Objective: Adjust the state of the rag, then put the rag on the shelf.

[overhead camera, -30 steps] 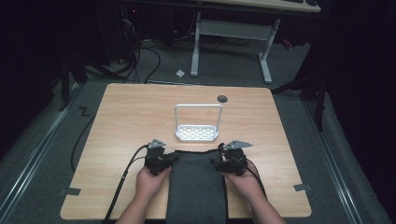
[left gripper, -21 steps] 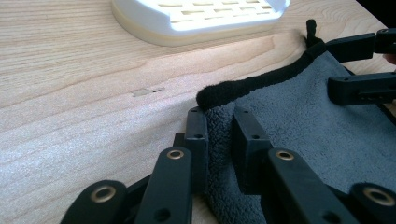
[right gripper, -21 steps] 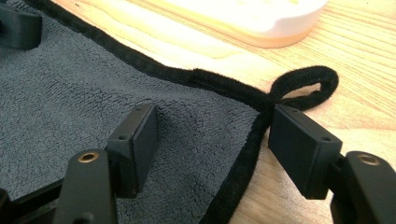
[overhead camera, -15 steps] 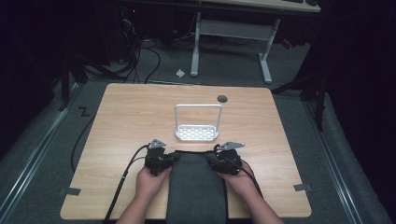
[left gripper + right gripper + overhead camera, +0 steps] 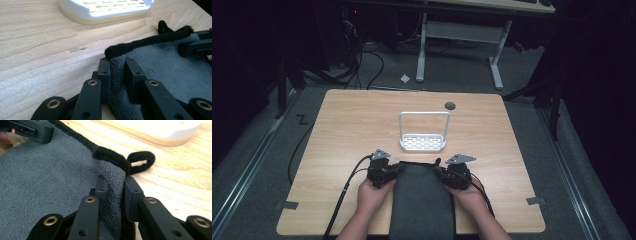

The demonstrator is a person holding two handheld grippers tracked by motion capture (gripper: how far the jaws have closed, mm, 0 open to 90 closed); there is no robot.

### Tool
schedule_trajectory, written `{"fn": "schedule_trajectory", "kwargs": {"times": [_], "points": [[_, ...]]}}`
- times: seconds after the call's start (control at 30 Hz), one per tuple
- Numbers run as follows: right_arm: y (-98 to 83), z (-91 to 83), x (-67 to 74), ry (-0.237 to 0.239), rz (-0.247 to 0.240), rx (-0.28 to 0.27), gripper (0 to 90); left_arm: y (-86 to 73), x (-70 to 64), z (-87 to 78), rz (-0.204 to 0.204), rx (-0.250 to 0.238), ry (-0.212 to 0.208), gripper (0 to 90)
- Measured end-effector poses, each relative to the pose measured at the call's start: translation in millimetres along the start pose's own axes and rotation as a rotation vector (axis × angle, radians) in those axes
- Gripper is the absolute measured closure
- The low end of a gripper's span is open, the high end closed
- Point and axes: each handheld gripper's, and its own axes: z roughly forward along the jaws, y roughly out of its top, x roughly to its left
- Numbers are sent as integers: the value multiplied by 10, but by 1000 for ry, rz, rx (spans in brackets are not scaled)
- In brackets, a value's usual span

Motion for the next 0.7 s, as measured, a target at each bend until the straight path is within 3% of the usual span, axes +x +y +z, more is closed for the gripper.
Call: {"fn": "schedule_trajectory", "kwargs": {"times": [0.07, 0.27, 0.4, 0.6, 0.7], "points": [[0, -39, 7, 2, 4, -17, 771, -1, -29, 3, 26, 2, 6, 800], [-20, -99, 6, 18, -12, -42, 771, 3, -23, -17, 24, -5, -15, 834], [-31, -116, 19, 26, -13, -48, 770, 8, -57, -106, 5, -66, -22, 840], [-13, -184, 26, 28, -8, -90, 770, 53, -148, -200, 38, -120, -3, 838], [3, -248, 41, 22, -15, -118, 771, 106, -216, -261, 84, -153, 8, 833]]}}
